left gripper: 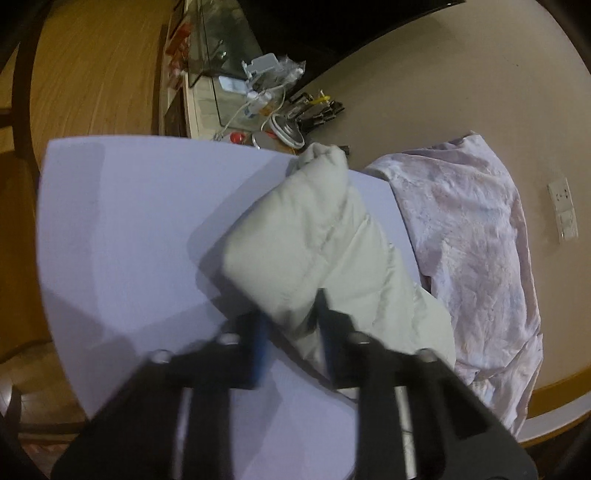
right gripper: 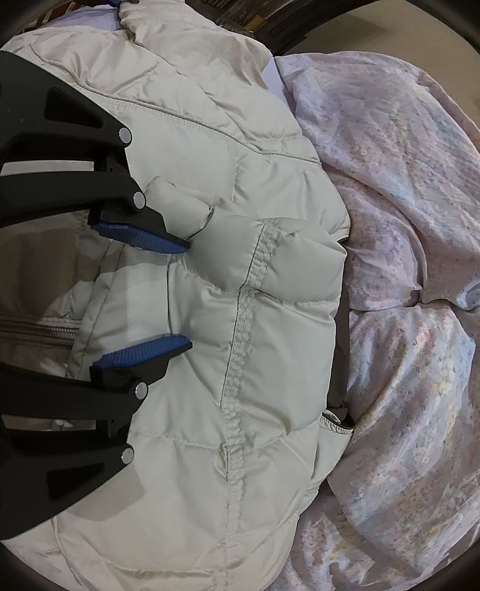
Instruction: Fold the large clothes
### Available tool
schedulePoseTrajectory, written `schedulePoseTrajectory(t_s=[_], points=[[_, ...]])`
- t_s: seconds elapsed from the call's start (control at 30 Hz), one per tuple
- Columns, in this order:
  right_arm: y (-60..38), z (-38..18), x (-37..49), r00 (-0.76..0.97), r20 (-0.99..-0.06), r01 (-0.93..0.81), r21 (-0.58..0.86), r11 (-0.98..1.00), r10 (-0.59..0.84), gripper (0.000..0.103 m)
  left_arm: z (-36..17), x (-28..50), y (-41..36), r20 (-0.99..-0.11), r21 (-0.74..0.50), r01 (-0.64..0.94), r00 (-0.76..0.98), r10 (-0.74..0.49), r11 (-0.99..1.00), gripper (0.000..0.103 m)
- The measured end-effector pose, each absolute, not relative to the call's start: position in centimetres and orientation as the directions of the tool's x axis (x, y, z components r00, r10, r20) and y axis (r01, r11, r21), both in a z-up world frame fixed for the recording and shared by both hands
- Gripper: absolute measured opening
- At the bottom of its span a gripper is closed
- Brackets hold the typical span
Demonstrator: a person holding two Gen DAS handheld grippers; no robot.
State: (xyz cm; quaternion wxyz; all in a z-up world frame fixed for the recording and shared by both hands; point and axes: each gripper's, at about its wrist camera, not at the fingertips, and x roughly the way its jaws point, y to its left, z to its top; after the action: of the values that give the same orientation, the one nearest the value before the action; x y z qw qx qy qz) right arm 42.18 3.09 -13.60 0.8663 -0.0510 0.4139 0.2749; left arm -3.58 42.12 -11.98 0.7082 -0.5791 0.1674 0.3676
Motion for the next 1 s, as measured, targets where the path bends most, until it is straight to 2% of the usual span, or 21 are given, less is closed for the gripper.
schedulePoseTrajectory(t_s=[0.2, 0.4, 0.53, 0.6, 0.67, 0.77, 0.87, 1.0], points=[[3.2, -13.6, 42.0, 0.505, -0.745, -0.52, 0.141, 0.842, 0.436, 0.049, -9.5, -2.7, 42.1, -0.665, -0.658, -0.74, 0.657, 0.356, 0.136, 0.011], [3.8, -13.6, 41.4, 0.523, -0.751, -0.526, 0.086, 0.846, 0.402, 0.049, -2.9, 0.6, 40.8, -0.601, -0.621, -0.72, 0.691, 0.401, 0.31, 0.01], [3.9, -13.5, 41.3, 0.508, -0.769, -0.548, 0.059, 0.834, 0.388, 0.049, 1.5, 4.4, 38.1, -0.552, -0.59, -0.671, 0.741, 0.382, 0.449, 0.01], [3.3, -13.2, 41.3, 0.47, -0.783, -0.564, 0.089, 0.821, 0.407, 0.05, 3.3, 6.6, 36.3, -0.531, -0.57, -0.636, 0.768, 0.357, 0.521, 0.01], [1.8, -12.7, 41.4, 0.403, -0.787, -0.571, 0.182, 0.8, 0.467, 0.062, 5.1, 9.3, 33.7, -0.507, -0.546, -0.579, 0.804, 0.311, 0.606, 0.01], [-1.0, -11.6, 41.0, 0.363, -0.769, -0.559, 0.273, 0.783, 0.527, 0.066, 7.2, 13.4, 29.3, -0.479, -0.516, -0.474, 0.85, 0.219, 0.713, 0.01], [-3.8, -10.1, 40.2, 0.438, -0.757, -0.524, 0.223, 0.822, 0.485, 0.071, 8.1, 17.1, 25.0, -0.462, -0.502, -0.367, 0.879, 0.116, 0.783, 0.01], [-8.6, -8.4, 40.0, 0.512, -0.733, -0.456, 0.208, 0.865, 0.447, 0.071, 7.9, 21.2, 19.2, -0.457, -0.49, -0.236, 0.889, -0.017, 0.839, 0.01]])
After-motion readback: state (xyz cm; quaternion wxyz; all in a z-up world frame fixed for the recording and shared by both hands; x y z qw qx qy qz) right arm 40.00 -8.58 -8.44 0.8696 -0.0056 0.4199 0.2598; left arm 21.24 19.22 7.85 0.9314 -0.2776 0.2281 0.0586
